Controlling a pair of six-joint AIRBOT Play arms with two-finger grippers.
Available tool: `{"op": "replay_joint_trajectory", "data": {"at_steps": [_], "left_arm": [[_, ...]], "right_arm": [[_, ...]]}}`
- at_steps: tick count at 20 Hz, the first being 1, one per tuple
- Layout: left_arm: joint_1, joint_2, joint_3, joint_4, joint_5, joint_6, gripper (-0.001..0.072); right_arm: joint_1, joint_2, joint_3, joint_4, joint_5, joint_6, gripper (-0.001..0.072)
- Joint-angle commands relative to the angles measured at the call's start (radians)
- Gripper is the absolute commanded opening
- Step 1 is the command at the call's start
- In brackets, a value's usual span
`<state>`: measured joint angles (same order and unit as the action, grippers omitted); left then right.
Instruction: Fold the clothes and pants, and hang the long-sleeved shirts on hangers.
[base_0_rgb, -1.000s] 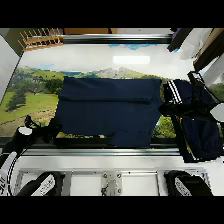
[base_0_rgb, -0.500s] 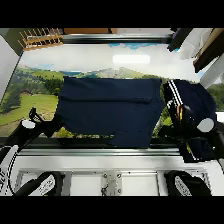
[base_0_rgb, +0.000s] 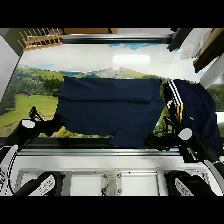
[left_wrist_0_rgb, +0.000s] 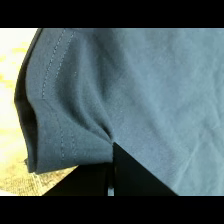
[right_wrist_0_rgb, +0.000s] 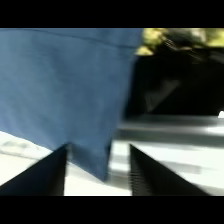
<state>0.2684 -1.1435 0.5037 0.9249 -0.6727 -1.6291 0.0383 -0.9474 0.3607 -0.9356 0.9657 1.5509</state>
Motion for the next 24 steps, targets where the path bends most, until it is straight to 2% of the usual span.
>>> {"op": "replay_joint_trajectory", "data": {"at_steps": [1, 2, 3, 5, 7, 9, 11, 12, 15, 17, 20, 24], "left_arm": [[-0.001, 0.000, 0.001, 0.000, 0.000, 0.002, 0.0011], [-0.001, 0.000, 0.001, 0.000, -0.002, 0.003, 0.0011], [0.000, 0.000, 0.001, 0.001, -0.012, 0.006, 0.0011], [0.011, 0.028, 0.001, 0.022, -0.054, 0.033, 0.0011], [0.039, 0.109, 0.001, 0.092, -0.137, 0.033, 0.0011], [0.079, 0.239, 0.001, 0.191, -0.330, 0.034, 0.0011], [0.099, 0.378, 0.001, 0.272, -0.528, 0.037, 0.0011], [0.102, 0.454, 0.001, 0.290, -0.621, 0.036, 0.0010], [0.101, 0.645, 0.001, 0.281, -0.799, -0.004, 0.0010], [0.101, 0.733, 0.001, 0.287, -0.864, -0.017, 0.0010], [0.101, 0.783, 0.001, 0.286, -0.878, -0.037, 0.0009], [0.101, 0.653, 0.040, 0.286, -0.807, -0.031, 0.0010]], "right_arm": [[0.038, -0.014, -0.006, 0.043, -0.042, -0.015, 0.0294], [0.038, -0.013, -0.006, 0.042, -0.037, -0.051, 0.0088], [0.038, -0.013, -0.003, 0.035, -0.034, -0.068, 0.0017], [0.038, -0.003, 0.033, -0.034, 0.024, -0.066, 0.0017], [0.038, 0.037, 0.113, -0.178, 0.169, -0.043, 0.0017], [0.038, 0.108, 0.181, -0.286, 0.325, -0.012, 0.0017], [0.038, 0.209, 0.213, -0.321, 0.459, -0.005, 0.0016], [0.038, 0.262, 0.217, -0.321, 0.517, 0.001, 0.0016], [0.038, 0.391, 0.218, -0.335, 0.655, 0.111, 0.0017], [0.038, 0.419, 0.240, -0.345, 0.710, 0.130, 0.0016], [0.038, 0.361, 0.323, -0.348, 0.696, 0.129, 0.0016], [0.038, 0.150, 0.477, -0.380, 0.560, 0.104, 0.0016]]}}
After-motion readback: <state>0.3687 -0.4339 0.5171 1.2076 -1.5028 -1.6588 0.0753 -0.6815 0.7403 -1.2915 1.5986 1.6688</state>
